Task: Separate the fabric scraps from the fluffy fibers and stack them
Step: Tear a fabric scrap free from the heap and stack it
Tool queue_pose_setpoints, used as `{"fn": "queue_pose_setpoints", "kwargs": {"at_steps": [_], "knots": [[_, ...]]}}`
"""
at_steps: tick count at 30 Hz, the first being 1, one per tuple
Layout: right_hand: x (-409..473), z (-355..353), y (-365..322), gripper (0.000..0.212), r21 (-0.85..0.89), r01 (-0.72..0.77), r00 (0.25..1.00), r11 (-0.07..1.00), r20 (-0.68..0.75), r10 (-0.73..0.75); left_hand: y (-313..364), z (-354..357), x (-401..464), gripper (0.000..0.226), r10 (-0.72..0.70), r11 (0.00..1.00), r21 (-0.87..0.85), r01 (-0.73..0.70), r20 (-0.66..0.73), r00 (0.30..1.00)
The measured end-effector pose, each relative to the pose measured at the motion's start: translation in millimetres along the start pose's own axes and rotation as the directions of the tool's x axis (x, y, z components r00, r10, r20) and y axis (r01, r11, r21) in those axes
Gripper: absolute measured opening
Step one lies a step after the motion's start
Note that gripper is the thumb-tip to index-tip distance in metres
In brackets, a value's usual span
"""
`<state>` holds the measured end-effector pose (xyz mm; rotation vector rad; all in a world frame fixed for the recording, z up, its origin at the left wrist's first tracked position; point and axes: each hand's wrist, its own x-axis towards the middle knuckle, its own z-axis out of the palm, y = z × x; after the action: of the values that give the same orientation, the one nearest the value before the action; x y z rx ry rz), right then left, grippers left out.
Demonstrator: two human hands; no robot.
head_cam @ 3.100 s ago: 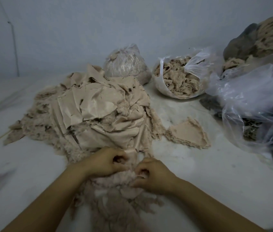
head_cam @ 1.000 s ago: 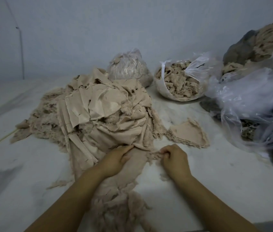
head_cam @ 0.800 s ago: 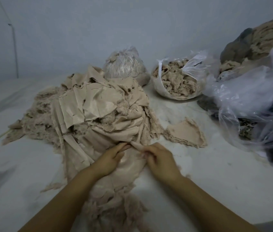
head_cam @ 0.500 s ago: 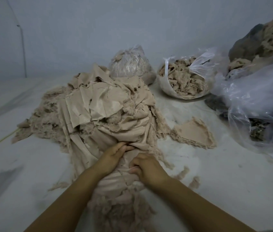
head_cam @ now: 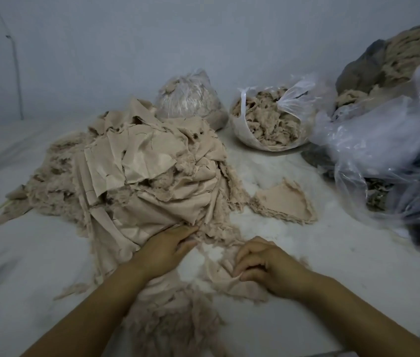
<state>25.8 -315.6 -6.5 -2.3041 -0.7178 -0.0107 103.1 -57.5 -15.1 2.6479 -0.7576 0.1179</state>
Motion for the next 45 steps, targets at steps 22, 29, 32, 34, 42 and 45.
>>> {"fn": "queue_pose_setpoints", "kwargs": {"at_steps": [22, 29, 32, 34, 42, 45], "knots": [[17.5, -31.7, 14.7, 0.016, 0.348, -0.314, 0.908, 0.883, -0.161, 0.386, 59.2, 8.4, 20.7, 0.027, 0.208, 0.978, -0.012, -0.210, -0.085, 0.974], [-26.9, -7.0, 10.4, 0.026, 0.592, -0.222, 0.816, 0.775, -0.322, 0.480, 47.5, -15.8, 12.3, 0.042, -0.030, 0.905, -0.397, 0.150, 0.293, 0.956], [-14.9, -11.5, 2.5, 0.033, 0.711, -0.134, 0.816, 0.690, -0.316, 0.485, 68.8, -20.0, 17.9, 0.040, -0.030, 0.730, -0.645, 0.227, 0.302, 0.953], [-1.2, -16.3, -6.0, 0.030, 0.710, -0.113, 0.819, 0.695, -0.330, 0.471, 90.2, -11.1, 20.8, 0.033, -0.038, 0.635, -0.724, 0.268, 0.318, 0.947], [12.7, -23.0, 0.6, 0.035, 0.698, -0.086, 0.703, 0.710, -0.463, 0.540, 95.7, 10.5, 26.7, 0.027, -0.346, 0.412, -0.869, 0.273, 0.128, 0.930], [9.3, -25.5, 6.0, 0.032, 0.777, -0.046, 0.620, 0.628, -0.471, 0.628, 83.8, 8.7, 25.7, 0.035, -0.499, 0.402, -0.853, 0.332, 0.101, 0.861]]}}
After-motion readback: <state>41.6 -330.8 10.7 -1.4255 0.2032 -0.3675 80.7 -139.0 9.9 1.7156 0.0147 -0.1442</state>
